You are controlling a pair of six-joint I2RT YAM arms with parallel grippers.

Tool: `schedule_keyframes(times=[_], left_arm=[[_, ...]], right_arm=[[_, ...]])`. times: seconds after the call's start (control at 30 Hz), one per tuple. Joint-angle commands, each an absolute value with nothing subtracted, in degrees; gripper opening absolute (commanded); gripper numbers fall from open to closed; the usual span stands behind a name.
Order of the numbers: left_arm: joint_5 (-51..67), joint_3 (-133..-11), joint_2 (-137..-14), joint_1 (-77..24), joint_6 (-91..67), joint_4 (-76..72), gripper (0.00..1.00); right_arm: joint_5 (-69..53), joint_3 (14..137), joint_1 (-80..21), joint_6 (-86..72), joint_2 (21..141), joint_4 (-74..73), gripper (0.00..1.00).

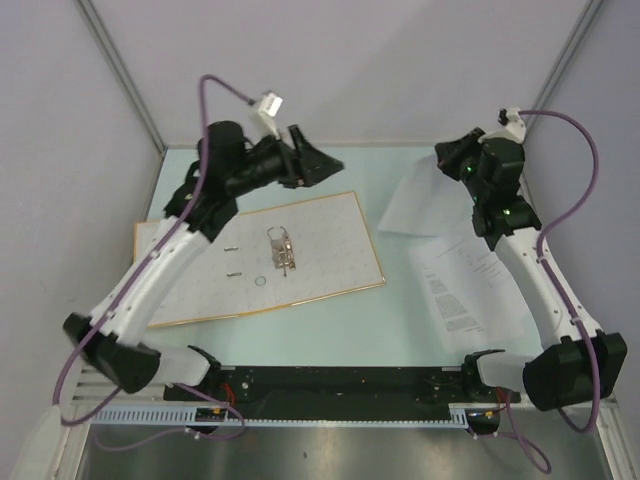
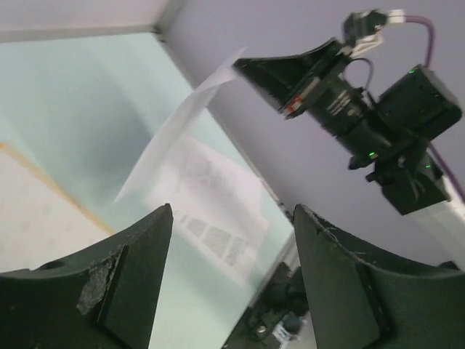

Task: Put the files into the folder

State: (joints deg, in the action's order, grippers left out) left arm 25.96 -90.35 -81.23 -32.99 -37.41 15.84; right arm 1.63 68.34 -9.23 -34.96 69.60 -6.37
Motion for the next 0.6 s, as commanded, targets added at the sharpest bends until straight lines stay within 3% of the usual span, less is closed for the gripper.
schedule_keyframes(times=[0.0,0.27,0.57], left_arm=[[20.0,-78.9,-71.3,-29.2,-30.5,26.2,0.73],[15.6,-64.2,-58.4,-20.8,-27.9,30.8,0.74],[8.4,-58.4,-63.2,-19.5,-30.1,32.0,0.70]], right_arm=[[9.0,75.4,-14.9,-36.3,73.2,7.8,0.00],[17.0,78.5,-26.3,-36.3,78.5,10.6,0.00],[39.1,47.2,-42.4,-44.6,76.6,24.0,0.00]])
